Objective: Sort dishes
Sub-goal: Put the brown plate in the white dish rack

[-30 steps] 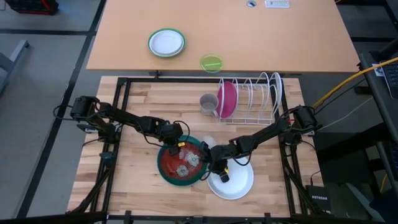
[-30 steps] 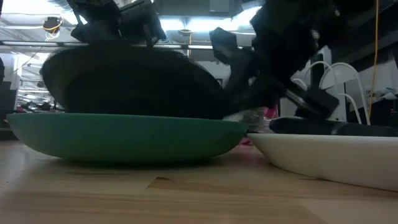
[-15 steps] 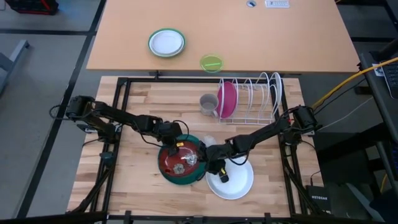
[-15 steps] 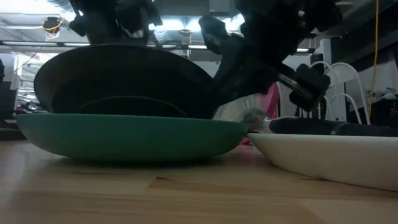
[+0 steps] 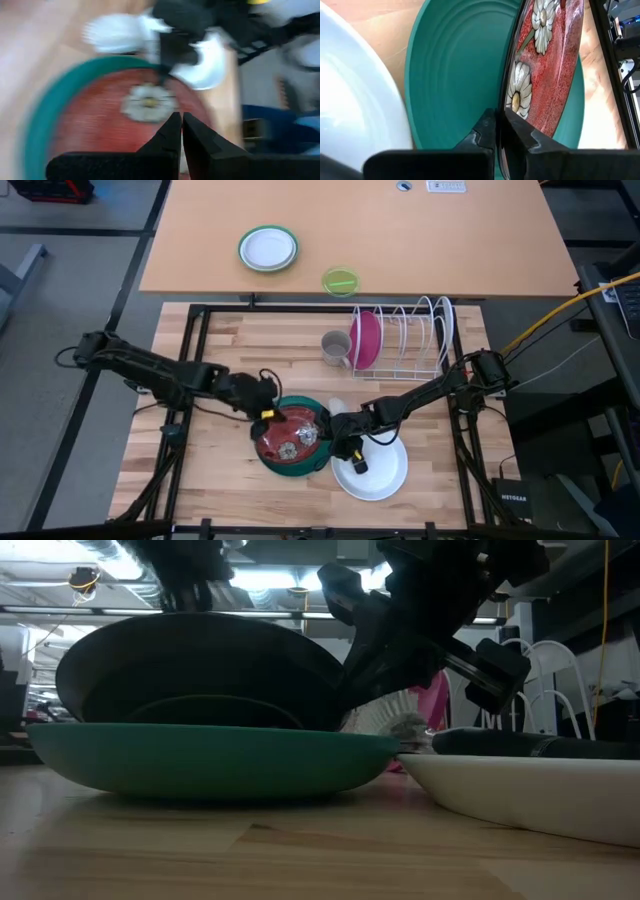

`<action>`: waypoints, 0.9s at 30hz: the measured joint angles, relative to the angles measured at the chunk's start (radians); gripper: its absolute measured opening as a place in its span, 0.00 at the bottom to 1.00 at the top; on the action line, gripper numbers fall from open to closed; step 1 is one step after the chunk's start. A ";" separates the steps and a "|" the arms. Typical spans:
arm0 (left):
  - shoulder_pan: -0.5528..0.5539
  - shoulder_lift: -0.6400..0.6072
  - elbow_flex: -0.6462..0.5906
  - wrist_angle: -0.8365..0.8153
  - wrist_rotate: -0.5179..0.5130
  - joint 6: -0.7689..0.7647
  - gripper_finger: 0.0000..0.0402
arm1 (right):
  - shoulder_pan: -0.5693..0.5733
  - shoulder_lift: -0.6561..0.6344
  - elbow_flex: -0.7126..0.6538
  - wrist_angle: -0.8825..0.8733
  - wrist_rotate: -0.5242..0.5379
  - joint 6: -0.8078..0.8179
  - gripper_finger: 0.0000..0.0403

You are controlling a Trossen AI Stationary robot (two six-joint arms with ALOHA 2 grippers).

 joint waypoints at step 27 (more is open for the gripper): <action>-0.383 0.207 0.000 0.076 -0.340 0.224 0.41 | 0.000 -0.003 0.001 -0.016 -0.009 0.117 0.04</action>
